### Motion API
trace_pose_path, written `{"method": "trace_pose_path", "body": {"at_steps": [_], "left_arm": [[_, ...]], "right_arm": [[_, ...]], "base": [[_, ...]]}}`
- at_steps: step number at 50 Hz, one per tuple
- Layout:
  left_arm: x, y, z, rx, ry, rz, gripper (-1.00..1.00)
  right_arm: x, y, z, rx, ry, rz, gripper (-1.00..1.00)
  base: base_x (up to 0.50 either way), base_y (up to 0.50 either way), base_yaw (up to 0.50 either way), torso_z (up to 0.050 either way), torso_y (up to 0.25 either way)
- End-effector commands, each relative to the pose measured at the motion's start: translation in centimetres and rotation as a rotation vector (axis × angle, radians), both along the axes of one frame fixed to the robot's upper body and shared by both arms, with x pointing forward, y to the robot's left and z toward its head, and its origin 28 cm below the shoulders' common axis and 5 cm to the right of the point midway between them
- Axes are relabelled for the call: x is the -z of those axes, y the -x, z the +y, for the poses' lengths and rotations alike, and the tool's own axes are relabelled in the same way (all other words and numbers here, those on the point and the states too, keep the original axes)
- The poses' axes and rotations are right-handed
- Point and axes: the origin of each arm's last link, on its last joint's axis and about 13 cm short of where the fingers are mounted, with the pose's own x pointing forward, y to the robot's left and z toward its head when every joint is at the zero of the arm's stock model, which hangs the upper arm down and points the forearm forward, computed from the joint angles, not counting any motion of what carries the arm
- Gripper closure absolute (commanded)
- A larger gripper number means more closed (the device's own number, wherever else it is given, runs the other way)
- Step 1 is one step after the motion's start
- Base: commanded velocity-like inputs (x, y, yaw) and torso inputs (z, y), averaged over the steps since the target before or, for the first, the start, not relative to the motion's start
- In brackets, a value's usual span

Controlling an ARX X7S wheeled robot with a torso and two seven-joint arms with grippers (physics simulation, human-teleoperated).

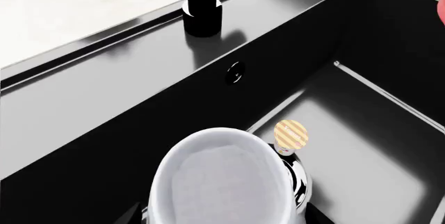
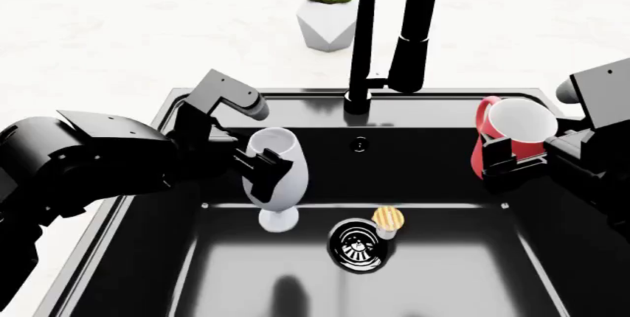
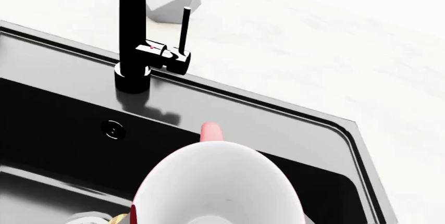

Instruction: Pick the mug and wine glass and place them in the sink. Then turn on the water.

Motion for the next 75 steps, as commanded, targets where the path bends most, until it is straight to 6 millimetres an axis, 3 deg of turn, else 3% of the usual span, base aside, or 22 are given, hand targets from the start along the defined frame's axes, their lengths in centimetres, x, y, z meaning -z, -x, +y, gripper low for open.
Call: {"method": "trace_pose_path", "body": {"at_steps": [1, 75], "left_arm": [[1.1, -0.5, -0.3, -0.011, 0.012, 0.014, 1.00], [7.5, -0.6, -1.1, 0.009, 0.002, 0.122, 1.00]], "right_arm": [[0.0, -0.2, -0.1, 0.006, 0.012, -0.011, 1.00], [0.7, -0.2, -0.2, 0.010, 0.009, 0.005, 1.00]], "base": [[0.00, 0.00, 0.00, 0.000, 0.000], [0.00, 0.00, 0.00, 0.000, 0.001]]}}
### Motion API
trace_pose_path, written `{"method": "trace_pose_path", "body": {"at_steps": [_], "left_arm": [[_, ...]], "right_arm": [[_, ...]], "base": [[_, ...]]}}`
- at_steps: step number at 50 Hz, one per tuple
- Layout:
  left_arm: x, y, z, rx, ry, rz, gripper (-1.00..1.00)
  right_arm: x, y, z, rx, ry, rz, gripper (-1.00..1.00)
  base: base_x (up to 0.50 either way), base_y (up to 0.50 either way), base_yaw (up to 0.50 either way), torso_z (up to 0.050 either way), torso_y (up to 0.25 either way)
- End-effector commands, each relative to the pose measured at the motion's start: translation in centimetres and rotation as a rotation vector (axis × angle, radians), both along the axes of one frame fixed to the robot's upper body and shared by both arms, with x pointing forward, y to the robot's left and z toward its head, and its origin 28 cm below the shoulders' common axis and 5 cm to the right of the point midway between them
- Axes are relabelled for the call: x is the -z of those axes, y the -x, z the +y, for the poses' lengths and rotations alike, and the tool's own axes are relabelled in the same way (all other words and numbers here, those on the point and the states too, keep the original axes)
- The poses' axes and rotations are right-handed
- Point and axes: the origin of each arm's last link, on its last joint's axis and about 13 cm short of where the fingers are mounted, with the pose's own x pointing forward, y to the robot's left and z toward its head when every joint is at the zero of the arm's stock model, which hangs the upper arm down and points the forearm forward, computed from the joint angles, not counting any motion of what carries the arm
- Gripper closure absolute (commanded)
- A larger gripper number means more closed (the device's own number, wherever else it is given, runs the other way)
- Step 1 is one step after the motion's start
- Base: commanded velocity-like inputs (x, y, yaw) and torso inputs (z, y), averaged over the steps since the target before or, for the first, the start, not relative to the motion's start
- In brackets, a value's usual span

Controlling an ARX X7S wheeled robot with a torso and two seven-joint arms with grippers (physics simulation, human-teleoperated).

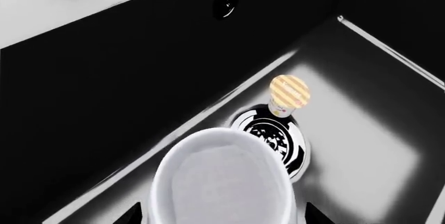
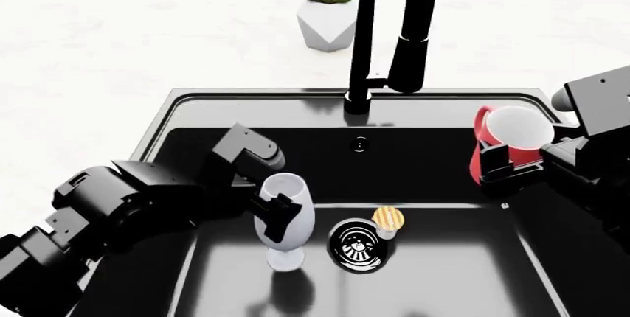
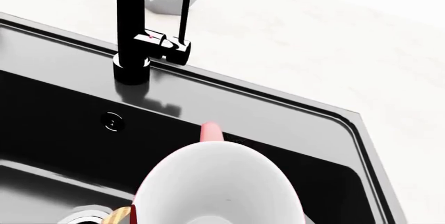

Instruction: Pick the mug and wine glass and place them in the sink. Then turn on the water.

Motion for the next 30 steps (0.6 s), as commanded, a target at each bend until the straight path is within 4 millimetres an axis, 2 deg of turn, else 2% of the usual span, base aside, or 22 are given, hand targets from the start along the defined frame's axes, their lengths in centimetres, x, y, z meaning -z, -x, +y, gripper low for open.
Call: {"method": "trace_pose_path", "body": {"at_steps": [1, 30], "left_arm": [[0.4, -0.1, 0.0, -0.016, 0.018, 0.010, 1.00], [2.3, 0.3, 0.0, -0.008, 0.001, 0.041, 1.00]], "right_arm": [[-0.2, -0.1, -0.2, 0.004, 0.013, -0.014, 1.00], [0.2, -0.2, -0.1, 0.005, 0.010, -0.008, 1.00]], "base": [[0.00, 0.00, 0.00, 0.000, 0.000], [0.00, 0.00, 0.00, 0.000, 0.001]]}}
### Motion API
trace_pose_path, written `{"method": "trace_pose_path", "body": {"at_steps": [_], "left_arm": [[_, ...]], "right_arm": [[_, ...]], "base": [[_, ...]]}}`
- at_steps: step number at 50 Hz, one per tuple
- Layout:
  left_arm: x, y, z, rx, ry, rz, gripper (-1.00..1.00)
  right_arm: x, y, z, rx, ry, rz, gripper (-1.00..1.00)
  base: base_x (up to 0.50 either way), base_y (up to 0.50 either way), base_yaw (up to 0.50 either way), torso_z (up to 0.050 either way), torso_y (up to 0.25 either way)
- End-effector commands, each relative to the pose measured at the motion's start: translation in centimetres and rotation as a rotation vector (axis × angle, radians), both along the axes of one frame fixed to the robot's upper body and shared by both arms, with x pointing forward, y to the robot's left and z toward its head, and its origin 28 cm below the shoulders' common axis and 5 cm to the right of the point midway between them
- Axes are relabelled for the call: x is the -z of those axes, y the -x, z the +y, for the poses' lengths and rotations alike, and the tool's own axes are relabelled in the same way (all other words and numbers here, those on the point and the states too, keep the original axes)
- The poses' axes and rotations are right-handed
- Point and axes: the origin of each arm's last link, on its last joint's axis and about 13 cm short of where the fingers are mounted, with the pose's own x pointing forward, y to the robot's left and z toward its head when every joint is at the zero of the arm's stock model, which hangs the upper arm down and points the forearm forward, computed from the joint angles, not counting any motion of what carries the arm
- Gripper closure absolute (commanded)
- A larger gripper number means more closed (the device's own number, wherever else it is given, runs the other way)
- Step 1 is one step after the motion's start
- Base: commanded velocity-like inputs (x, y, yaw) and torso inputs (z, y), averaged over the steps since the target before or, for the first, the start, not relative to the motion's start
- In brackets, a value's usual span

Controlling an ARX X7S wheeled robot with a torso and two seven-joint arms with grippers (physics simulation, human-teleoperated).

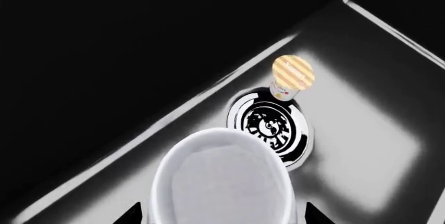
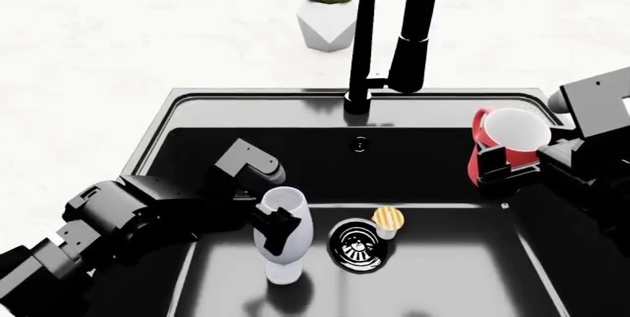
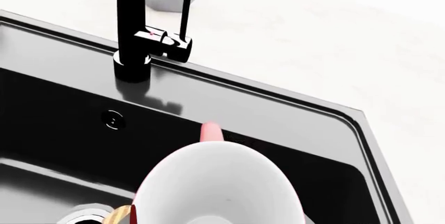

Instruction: Pick the mug and wine glass and place them in the sink. Then turn on the water.

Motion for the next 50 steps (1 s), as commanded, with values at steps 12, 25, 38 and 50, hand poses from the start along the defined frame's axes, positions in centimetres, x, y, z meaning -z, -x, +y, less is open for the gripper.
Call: {"method": "trace_pose_path", "body": {"at_steps": [12, 25, 38, 50], "left_arm": [[0.8, 0.1, 0.0, -0.007, 0.007, 0.018, 1.00], [0.9, 0.1, 0.0, -0.010, 0.008, 0.024, -1.00], [-0.3, 0.1, 0.0, -0.005, 0.015, 0.002, -1.00], [-1.7, 0.0, 0.0, -0.003, 0.027, -0.030, -1.00]], "right_arm": [[0.0, -0.2, -0.1, 0.005, 0.012, -0.011, 1.00], [0.0, -0.1, -0.1, 0.005, 0.011, -0.011, 1.00], [-0.2, 0.0, -0.2, 0.004, 0.010, -0.016, 1.00], [-0.4, 0.0, -0.1, 0.001, 0.009, -0.021, 1.00]], "base": [[0.00, 0.00, 0.00, 0.000, 0.000], [0.00, 0.00, 0.00, 0.000, 0.000], [0.00, 0.00, 0.00, 0.000, 0.000], [0.00, 0.00, 0.00, 0.000, 0.000]]}}
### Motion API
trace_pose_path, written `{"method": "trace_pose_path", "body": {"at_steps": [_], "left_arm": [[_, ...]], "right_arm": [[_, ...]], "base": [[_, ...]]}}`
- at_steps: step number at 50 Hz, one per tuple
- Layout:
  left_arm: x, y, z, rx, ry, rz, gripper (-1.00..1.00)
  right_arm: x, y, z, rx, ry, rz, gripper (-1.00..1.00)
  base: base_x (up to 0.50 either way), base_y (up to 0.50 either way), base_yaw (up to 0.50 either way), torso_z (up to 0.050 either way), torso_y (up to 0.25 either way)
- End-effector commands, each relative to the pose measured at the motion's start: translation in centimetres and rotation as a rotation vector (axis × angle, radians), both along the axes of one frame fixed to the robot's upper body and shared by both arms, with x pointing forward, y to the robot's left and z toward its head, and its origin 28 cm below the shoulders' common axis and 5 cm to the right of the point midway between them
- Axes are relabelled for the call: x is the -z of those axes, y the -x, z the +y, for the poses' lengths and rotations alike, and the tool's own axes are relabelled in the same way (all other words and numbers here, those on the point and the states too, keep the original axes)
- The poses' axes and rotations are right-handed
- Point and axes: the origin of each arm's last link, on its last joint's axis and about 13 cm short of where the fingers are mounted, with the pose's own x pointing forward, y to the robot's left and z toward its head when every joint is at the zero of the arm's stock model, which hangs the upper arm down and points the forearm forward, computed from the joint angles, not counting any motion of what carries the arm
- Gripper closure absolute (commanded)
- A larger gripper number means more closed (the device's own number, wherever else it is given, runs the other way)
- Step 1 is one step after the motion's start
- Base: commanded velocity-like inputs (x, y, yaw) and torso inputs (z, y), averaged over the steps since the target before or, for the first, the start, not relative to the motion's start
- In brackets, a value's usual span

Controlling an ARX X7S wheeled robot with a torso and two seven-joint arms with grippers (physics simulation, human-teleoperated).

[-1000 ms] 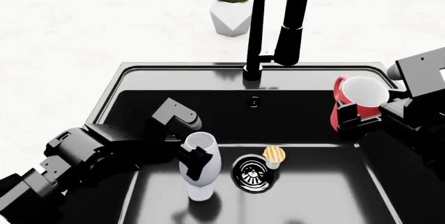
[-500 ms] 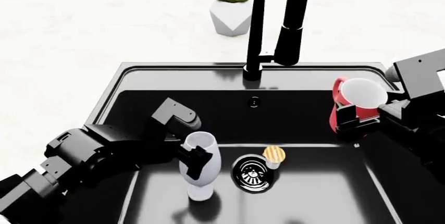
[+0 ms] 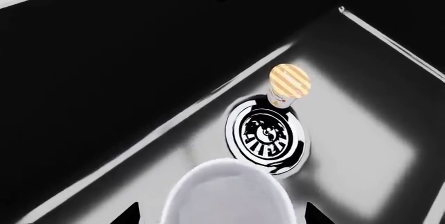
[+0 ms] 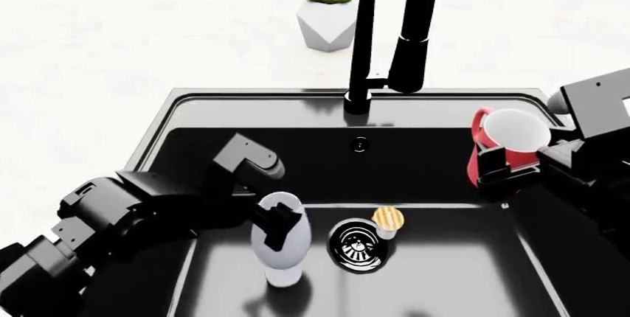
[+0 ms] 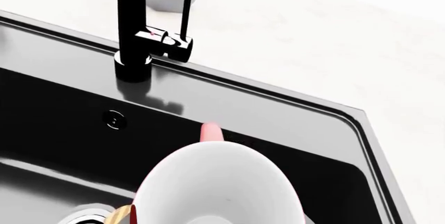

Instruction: Pick the mug and wine glass and place them in the sink. Then turn on the water.

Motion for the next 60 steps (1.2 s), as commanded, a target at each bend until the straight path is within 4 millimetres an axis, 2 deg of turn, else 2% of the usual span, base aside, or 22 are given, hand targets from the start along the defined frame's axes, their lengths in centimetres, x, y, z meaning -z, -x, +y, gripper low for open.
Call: {"method": "trace_pose_path", "body": {"at_steps": [1, 11, 30, 42, 60], "left_arm": [[-1.2, -0.1, 0.0, 0.002, 0.011, -0.024, -1.00], [-2.2, -0.2, 0.1, -0.003, 0.026, -0.049, -1.00], [-5.5, -0.2, 1.1, -0.037, 0.090, -0.133, -1.00], [-7.7, 0.6, 2.4, -0.088, 0.117, -0.222, -1.00], [-9.2, 0.8, 3.8, -0.170, 0.120, -0.326, -1.00]], "right_arm": [[-0.5, 0.0, -0.1, 0.002, 0.014, -0.022, 1.00], [-0.6, 0.0, -0.1, 0.003, 0.016, -0.025, 1.00], [-0.2, -0.1, 0.0, -0.002, 0.015, -0.012, 1.00], [0.4, -0.4, 0.3, -0.017, 0.020, 0.017, 1.00], [2.4, -2.0, 0.8, -0.033, 0.033, 0.108, 1.00]], "base": [[0.00, 0.00, 0.00, 0.000, 0.000], [0.00, 0.00, 0.00, 0.000, 0.000], [0.00, 0.00, 0.00, 0.000, 0.000], [0.00, 0.00, 0.00, 0.001, 0.000], [0.00, 0.00, 0.00, 0.000, 0.000]]}}
